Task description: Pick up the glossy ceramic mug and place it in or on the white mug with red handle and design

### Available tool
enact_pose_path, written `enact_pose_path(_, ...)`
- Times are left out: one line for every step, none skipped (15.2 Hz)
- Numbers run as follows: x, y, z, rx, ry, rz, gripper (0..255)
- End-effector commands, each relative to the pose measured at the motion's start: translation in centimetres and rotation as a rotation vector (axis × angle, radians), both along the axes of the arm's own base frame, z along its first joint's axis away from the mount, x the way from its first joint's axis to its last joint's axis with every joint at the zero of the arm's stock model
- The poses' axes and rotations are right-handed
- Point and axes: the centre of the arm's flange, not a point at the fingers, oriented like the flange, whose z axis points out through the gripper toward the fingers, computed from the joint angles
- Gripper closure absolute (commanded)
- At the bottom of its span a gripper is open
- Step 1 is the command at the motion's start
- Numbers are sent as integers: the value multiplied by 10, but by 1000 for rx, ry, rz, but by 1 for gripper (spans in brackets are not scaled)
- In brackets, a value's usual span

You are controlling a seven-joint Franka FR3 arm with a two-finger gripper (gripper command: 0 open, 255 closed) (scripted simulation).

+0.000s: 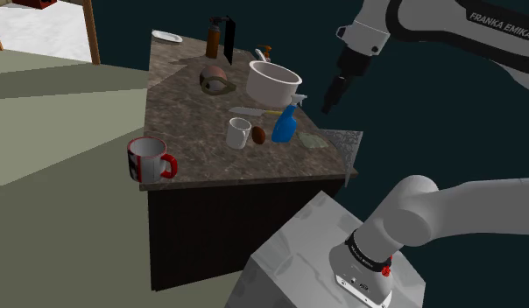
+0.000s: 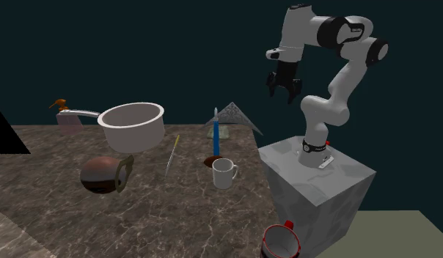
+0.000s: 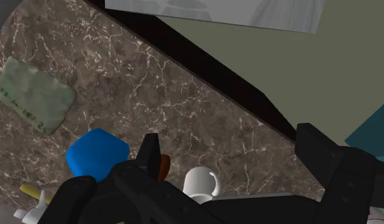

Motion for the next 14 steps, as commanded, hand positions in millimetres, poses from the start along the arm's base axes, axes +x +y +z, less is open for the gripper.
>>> enact_pose_path(0,0,0,0,0,0,0)
enact_pose_path(10,-2,-8,5,-2,4,0)
enact_pose_path(20,-5,-16,9,-4,7,0)
enact_pose_path(30,-7,-24,14,-6,11,0)
enact_pose_path(40,-9,-32,18,-8,14,0)
enact_pose_path(50,-11,-40,23,-10,18,0)
enact_pose_path(60,-13,-48,27,-12,21,0)
enact_pose_path(71,-15,-56,32,-14,25,0)
enact_pose_path(81,-17,-64,36,-16,28,0)
enact_pose_path(91,-19,-72,41,-18,32,0)
enact_pose_path(101,-21,-80,46,-20,35,0)
enact_pose_path(111,-23,-87,50,-22,39,0)
enact_pose_path(122,-24,-95,55,-24,42,0)
enact_pose_path(132,-26,-103,59,-26,46,0)
